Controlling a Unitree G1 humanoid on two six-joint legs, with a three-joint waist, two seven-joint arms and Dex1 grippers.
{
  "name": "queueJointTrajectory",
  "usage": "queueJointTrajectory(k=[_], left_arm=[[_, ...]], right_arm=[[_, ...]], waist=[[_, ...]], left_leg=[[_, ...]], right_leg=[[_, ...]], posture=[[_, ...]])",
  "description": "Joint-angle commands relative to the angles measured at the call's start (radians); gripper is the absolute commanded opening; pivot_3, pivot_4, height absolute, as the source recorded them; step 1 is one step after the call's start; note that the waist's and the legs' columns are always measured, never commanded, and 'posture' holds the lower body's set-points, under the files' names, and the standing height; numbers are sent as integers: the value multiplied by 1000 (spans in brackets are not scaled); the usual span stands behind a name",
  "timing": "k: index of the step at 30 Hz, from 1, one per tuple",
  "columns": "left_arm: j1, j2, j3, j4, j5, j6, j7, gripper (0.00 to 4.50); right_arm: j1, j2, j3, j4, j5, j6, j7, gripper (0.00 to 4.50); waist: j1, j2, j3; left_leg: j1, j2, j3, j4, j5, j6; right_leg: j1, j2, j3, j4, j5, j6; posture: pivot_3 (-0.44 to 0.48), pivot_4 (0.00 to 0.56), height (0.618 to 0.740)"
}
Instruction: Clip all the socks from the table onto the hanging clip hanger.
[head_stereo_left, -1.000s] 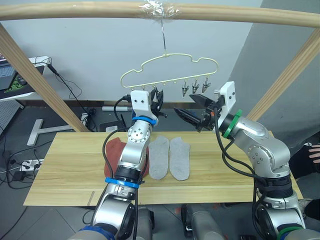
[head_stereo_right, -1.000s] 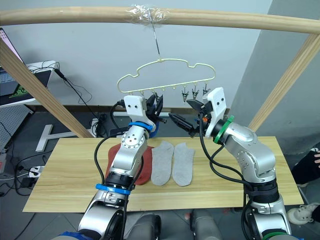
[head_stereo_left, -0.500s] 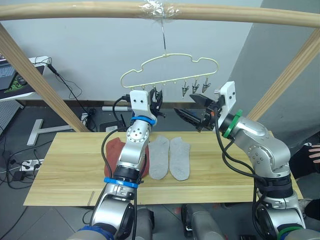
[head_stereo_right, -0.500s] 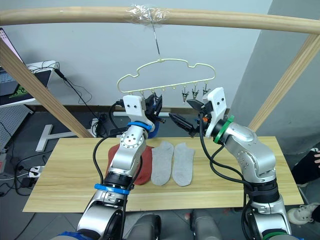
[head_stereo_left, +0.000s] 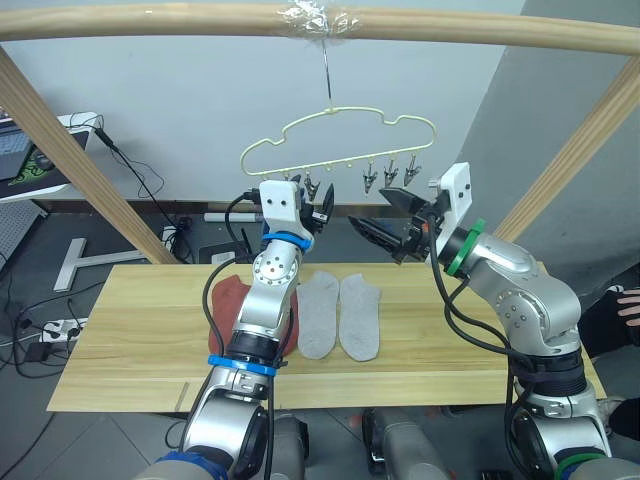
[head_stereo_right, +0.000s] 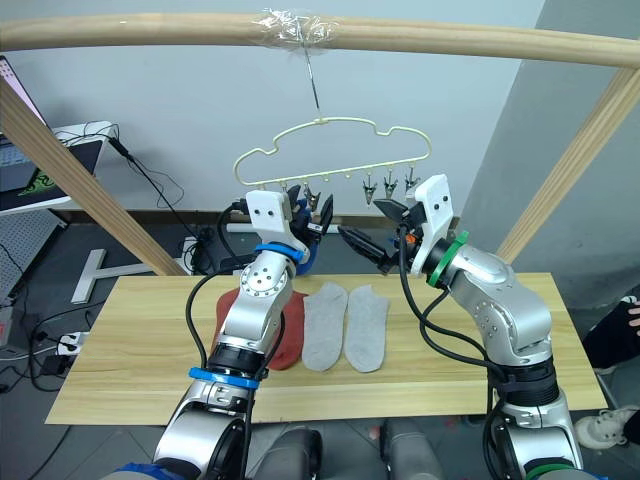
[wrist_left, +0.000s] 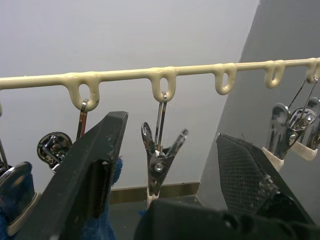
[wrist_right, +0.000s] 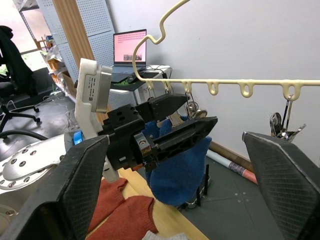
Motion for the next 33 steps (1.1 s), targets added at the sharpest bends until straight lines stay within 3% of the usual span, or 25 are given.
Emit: queueJointTrajectory(k=[1, 4, 7, 33], left_arm=[[-17, 3, 1, -22, 9, -28, 10, 3267], [-15, 4, 1, -24, 7, -31, 5, 2661], [-16, 4, 2, -23, 5, -25, 6, 1761], [-17, 5, -5, -30, 17, -14, 18, 1761]], right_arm=[[-21, -3, -21, -41, 19, -14, 1, 4500], [-21, -3, -21, -42, 19, -14, 2, 4500], [-22, -3, -20, -43, 19, -13, 2, 4500], [-20, -1, -21, -46, 20, -14, -1, 4500]], waist=[[0, 0, 0], [0, 0, 0], [0, 0, 0], [0, 0, 0]], left_leg=[[0, 0, 0, 0, 0, 0], [0, 0, 0, 0, 0, 0], [0, 0, 0, 0, 0, 0], [0, 0, 0, 0, 0, 0]], right_leg=[[0, 0, 0, 0, 0, 0], [0, 0, 0, 0, 0, 0], [0, 0, 0, 0, 0, 0], [0, 0, 0, 0, 0, 0]], posture=[[-75, 206, 740], [-75, 206, 740], [-75, 206, 740], [-74, 200, 740]])
